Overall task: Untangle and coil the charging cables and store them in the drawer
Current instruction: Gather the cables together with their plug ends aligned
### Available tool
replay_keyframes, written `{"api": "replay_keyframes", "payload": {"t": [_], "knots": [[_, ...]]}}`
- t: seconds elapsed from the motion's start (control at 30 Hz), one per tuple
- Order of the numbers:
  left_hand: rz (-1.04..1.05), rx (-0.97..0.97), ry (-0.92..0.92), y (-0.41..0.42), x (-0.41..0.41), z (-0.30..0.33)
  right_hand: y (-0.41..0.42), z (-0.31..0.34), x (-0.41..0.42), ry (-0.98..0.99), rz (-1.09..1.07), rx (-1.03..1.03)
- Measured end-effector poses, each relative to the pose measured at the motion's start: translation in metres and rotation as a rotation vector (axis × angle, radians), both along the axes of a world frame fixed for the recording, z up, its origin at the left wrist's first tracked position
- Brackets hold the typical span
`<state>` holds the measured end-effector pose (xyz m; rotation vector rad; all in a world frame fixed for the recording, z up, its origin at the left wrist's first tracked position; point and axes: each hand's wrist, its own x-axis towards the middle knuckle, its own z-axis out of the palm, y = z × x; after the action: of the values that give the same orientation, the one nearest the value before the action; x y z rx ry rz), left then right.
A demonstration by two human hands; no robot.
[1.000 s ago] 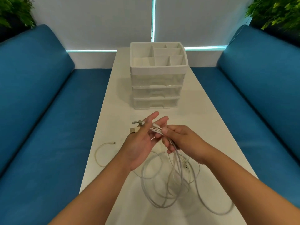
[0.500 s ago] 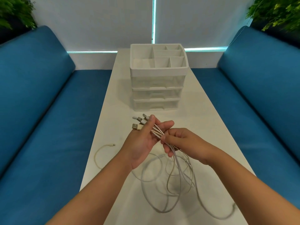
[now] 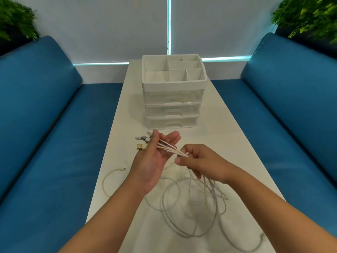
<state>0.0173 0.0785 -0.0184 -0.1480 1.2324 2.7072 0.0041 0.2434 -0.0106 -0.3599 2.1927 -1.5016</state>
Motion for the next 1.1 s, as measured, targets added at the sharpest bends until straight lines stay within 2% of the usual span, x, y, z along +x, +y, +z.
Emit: {"api": "replay_keyframes", "payload": {"t": [0.07, 0.13, 0.23, 0.3, 0.5, 0.63, 0.7, 0.77, 0.87, 1.0, 1.1], "knots": [[0.027, -0.017, -0.006, 0.000, -0.002, 0.003, -0.001, -0.005, 0.000, 0.239, -0.034, 0.075], [0.091, -0.015, -0.010, -0.003, -0.006, 0.006, 0.004, -0.008, -0.002, 0.398, -0.047, 0.240], [0.193, 0.022, 0.016, -0.014, -0.015, 0.011, 0.017, -0.011, -0.004, 0.509, -0.009, 0.604], [0.192, -0.001, 0.035, -0.018, -0.016, 0.014, 0.026, -0.011, -0.005, 0.514, 0.008, 0.644], [0.199, -0.033, 0.007, -0.015, -0.013, 0.009, 0.038, -0.009, -0.013, 0.445, 0.039, 0.578], [0.200, -0.014, -0.019, -0.015, -0.012, 0.005, 0.040, -0.015, -0.004, 0.368, -0.006, 0.288], [0.159, -0.031, -0.022, -0.010, -0.010, 0.005, 0.036, -0.013, -0.003, 0.317, 0.047, 0.241], [0.100, -0.067, -0.016, -0.001, -0.007, 0.005, 0.024, -0.006, -0.002, 0.215, 0.110, 0.165], [0.022, -0.118, 0.001, 0.011, -0.003, 0.005, 0.001, 0.005, -0.002, 0.005, 0.087, -0.085], [0.063, -0.232, 0.061, 0.007, -0.006, 0.005, -0.007, -0.004, 0.001, 0.040, -0.056, -0.110], [0.103, -0.334, 0.096, 0.002, -0.007, 0.005, 0.001, -0.008, 0.002, 0.021, -0.022, -0.047]]}}
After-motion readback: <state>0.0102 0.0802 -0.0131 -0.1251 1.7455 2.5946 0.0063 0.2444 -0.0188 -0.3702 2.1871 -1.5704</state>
